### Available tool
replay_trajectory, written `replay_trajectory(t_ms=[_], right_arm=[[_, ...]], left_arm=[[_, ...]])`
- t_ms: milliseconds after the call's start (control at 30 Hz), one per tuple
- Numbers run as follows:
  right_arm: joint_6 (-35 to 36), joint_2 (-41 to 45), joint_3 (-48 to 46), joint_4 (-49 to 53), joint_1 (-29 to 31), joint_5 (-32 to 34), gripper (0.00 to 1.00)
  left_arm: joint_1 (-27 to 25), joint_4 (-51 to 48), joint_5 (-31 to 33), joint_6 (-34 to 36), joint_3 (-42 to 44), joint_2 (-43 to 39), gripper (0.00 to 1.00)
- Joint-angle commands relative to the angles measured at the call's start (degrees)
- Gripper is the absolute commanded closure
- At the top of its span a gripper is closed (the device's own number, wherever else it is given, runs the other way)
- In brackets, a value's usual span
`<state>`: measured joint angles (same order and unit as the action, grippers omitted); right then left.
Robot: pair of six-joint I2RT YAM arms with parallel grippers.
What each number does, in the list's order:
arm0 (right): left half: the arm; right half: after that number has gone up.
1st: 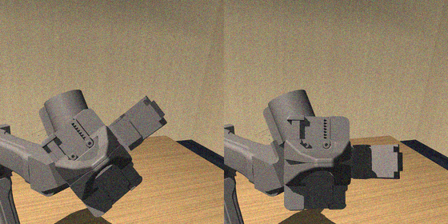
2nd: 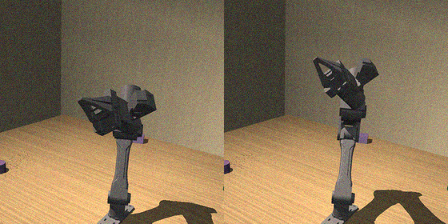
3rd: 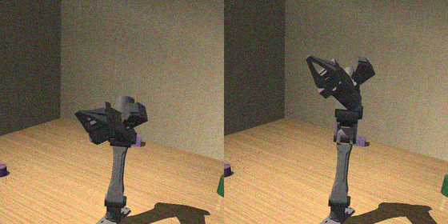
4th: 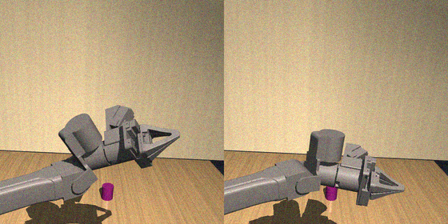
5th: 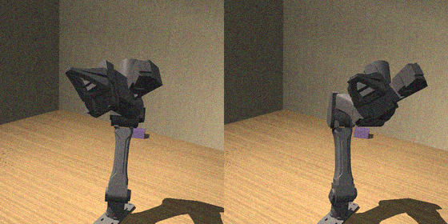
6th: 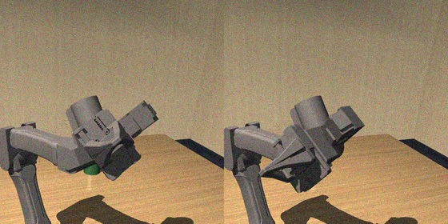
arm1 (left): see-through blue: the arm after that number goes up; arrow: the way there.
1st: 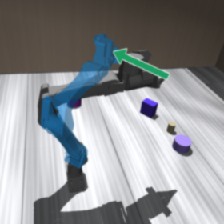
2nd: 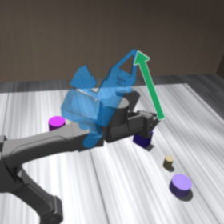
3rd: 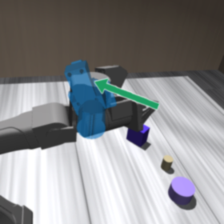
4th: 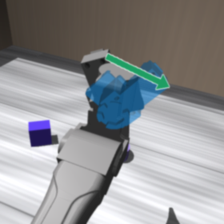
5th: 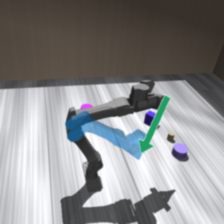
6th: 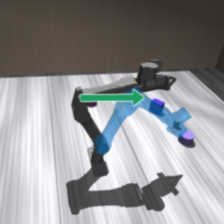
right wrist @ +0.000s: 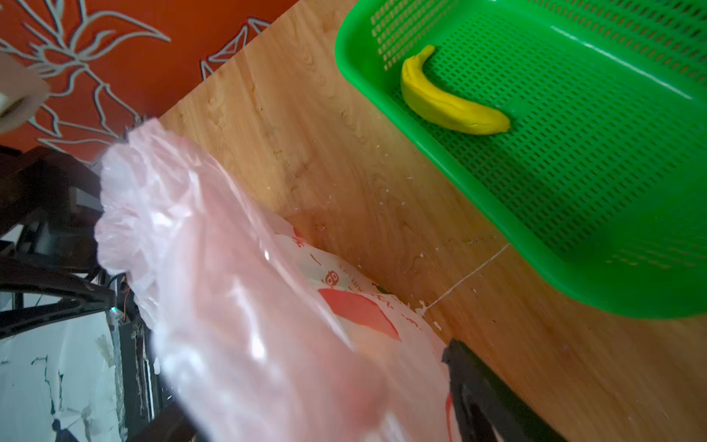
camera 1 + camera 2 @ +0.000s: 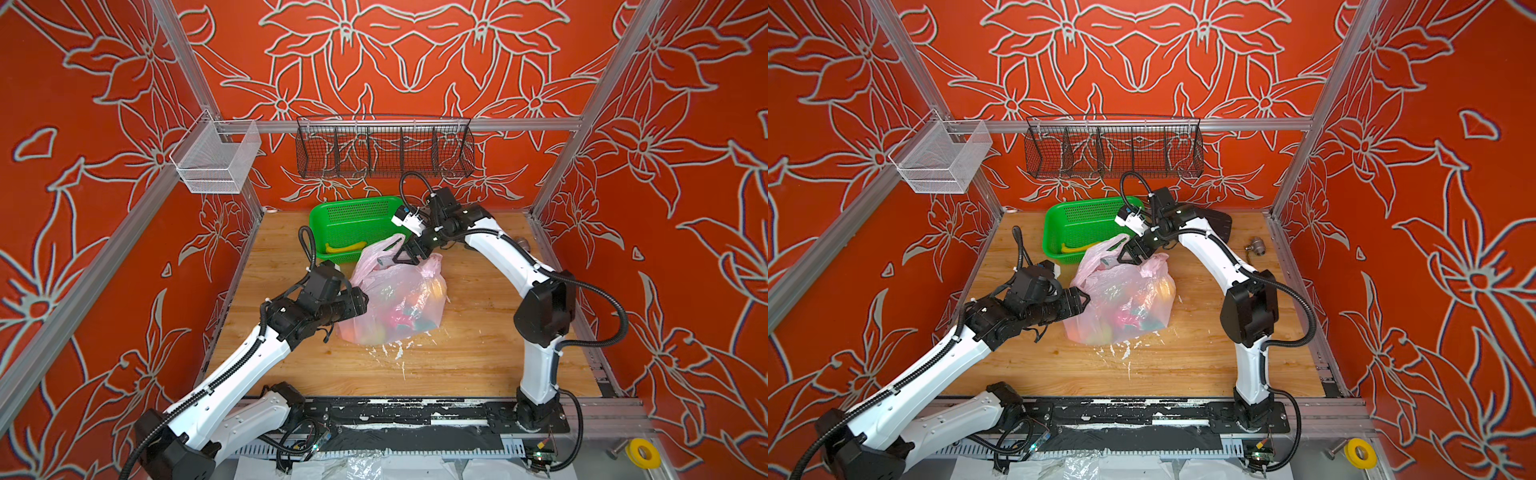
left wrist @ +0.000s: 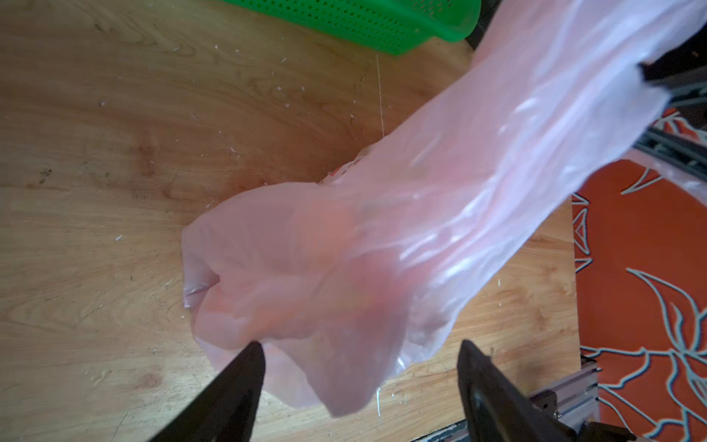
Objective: Untie the knot of the plastic bag and take out the fruit
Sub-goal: 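Lift the bag handle with the right gripper while the left gripper holds the bag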
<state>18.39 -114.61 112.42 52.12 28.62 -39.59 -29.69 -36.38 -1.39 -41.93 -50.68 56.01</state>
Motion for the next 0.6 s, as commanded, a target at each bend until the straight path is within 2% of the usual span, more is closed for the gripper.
replay_trajectory(t_ms=[0, 100, 200, 333, 367, 567], right_arm=[[5.48, -2.03, 2.14, 4.75, 2.48, -2.57, 0.16], [4.97, -2.64, 1.17, 3.52, 3.78, -1.35, 0.27], [0.94, -0.58, -2.37, -1.43, 3.79, -2.01, 0.58], [-5.44, 7.05, -13.22, -14.19, 3.77, -4.05, 0.85], [-7.16, 9.21, -16.08, -17.17, 3.69, -3.56, 1.00], [-20.89, 22.20, -30.94, -31.55, 3.38, 7.24, 1.00]], left_arm=[[-0.28, 3.96, 0.61, 0.88, 2.55, -0.54, 0.21], [-0.28, 5.87, 1.12, 1.14, 4.58, -0.33, 0.21], [-0.21, 7.82, 1.94, 1.50, 6.07, 0.06, 0.21], [0.80, 10.29, 3.11, 2.03, 7.34, 3.29, 0.21], [1.62, 10.64, 2.46, 2.19, 7.00, 4.07, 0.21], [6.15, 14.62, -0.46, 4.41, 4.82, 6.52, 0.21]])
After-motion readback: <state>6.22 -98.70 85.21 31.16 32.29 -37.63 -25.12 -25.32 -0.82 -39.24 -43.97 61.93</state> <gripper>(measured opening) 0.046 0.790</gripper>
